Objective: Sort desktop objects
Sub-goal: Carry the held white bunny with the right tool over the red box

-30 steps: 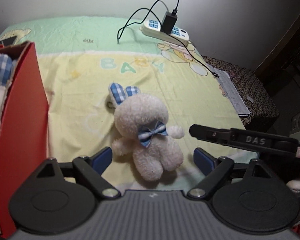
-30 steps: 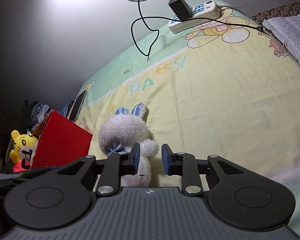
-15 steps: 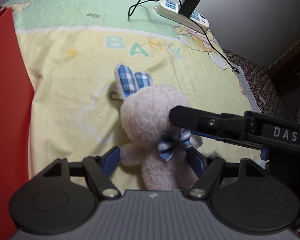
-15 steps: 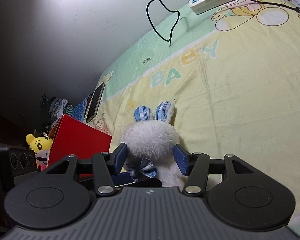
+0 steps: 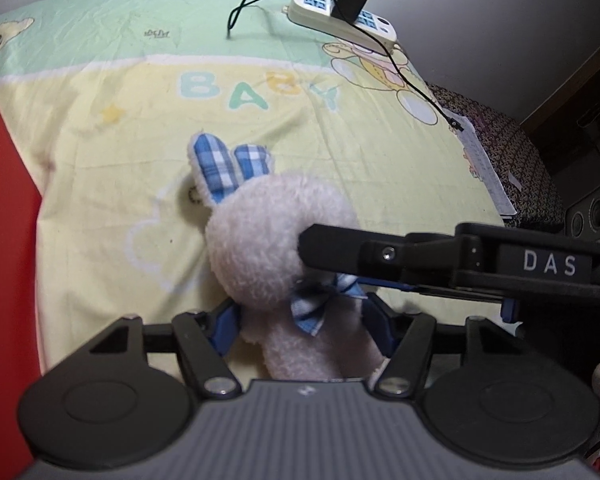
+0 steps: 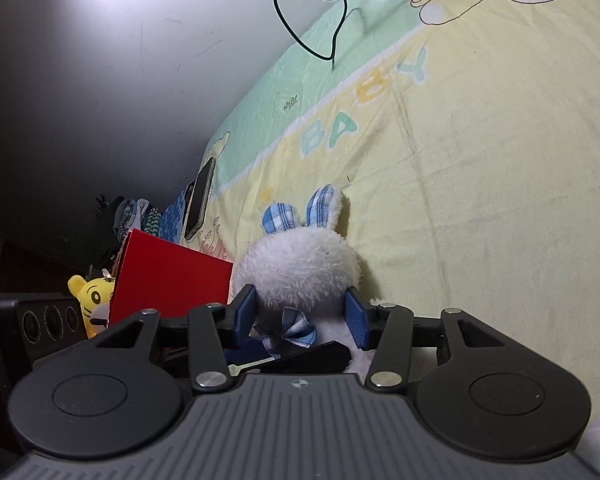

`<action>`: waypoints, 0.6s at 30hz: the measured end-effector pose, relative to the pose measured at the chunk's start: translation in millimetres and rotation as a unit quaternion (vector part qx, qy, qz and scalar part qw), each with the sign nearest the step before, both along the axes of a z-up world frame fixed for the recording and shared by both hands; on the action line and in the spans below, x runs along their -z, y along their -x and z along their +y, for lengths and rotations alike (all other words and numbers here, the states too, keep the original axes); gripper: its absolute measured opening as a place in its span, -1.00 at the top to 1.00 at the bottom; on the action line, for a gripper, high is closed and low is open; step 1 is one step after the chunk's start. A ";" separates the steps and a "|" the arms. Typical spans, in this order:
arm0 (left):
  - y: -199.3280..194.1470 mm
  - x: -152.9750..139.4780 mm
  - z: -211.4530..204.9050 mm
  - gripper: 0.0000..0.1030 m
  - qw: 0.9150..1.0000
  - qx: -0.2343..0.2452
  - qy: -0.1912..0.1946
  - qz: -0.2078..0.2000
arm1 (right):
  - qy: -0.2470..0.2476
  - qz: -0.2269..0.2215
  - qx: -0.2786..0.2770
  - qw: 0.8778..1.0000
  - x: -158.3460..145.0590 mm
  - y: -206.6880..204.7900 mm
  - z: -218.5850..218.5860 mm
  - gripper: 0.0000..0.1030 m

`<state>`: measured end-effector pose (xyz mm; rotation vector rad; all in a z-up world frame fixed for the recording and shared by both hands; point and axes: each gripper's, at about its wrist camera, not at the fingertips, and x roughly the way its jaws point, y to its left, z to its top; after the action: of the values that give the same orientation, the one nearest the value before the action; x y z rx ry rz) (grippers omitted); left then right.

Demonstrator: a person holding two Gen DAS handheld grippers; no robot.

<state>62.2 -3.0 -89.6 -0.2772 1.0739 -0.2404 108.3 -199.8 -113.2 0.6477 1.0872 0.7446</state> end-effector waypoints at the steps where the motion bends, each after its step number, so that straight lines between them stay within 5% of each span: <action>1: 1.7 -1.1 -3.0 -0.25 1.000 0.005 -0.006 -0.002 | 0.001 0.001 0.000 1.000 -1.3 1.2 -0.9 0.06; 18: 55.7 -23.5 -39.5 -0.24 0.996 0.086 -0.006 -0.024 | 0.008 0.017 0.039 0.999 -25.3 63.2 -42.9 0.06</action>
<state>6.5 -42.4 -66.1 -0.1668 1.0533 -0.3921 45.0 -242.7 -87.9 0.6878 1.0919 0.6598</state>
